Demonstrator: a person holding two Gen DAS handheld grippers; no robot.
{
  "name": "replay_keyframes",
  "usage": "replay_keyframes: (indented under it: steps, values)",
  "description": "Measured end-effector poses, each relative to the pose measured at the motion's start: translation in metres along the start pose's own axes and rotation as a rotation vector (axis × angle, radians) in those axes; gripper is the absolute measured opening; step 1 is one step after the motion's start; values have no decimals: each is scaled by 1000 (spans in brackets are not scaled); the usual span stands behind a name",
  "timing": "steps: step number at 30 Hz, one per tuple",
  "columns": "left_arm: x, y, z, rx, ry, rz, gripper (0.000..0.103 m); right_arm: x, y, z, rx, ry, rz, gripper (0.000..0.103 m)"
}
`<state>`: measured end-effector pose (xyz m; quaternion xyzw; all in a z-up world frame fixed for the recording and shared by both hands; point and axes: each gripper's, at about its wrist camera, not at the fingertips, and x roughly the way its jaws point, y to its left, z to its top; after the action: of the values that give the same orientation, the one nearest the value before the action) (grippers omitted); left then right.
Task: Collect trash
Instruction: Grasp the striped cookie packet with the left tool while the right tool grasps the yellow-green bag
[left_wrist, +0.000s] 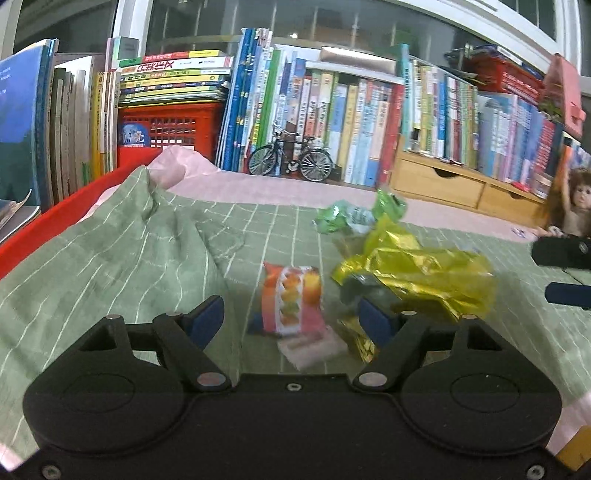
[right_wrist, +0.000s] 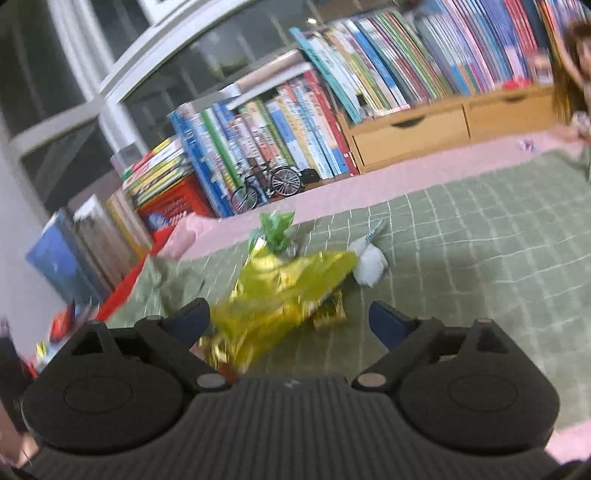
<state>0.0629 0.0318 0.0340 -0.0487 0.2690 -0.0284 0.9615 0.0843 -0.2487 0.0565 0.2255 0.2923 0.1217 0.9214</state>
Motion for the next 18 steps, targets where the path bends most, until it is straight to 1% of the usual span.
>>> replay_keyframes:
  steps: [2,3,5,7,9,10,11,12,14,15,16,17,18]
  values:
    - [12,-2,0,11,-4,8,73,21,-1,5,2,-6,-41,97]
    - [17,-3,0,11,13,22,71,30,-2,5,-3,2,-58,97]
    - [27,-3,0,16,23,25,66,49,-2,6,-10,40,-77,97]
    - [33,-4,0,15,32,18,62,62,-4,6,-1,68,-75,97]
    - [40,-4,-1,20,48,8,54,72,-3,6,1,81,-73,97]
    - [42,-5,-1,25,58,2,46,75,-2,6,-2,83,-71,97]
    - [43,-6,-1,29,67,-4,44,79,-1,6,-3,86,-68,97]
    - [45,-7,-1,35,71,-8,44,81,-1,6,-1,92,-60,96]
    - [45,-9,-1,53,66,-8,41,85,1,6,6,109,-44,89]
    - [45,-10,-1,56,64,-9,41,86,2,6,6,120,-40,80]
    - [43,-10,-1,56,61,-10,39,87,3,6,2,125,-43,67]
    - [41,-11,-1,58,59,-11,39,87,5,6,-4,124,-50,62]
    - [39,-12,0,61,54,-13,38,87,7,6,-15,120,-58,52]
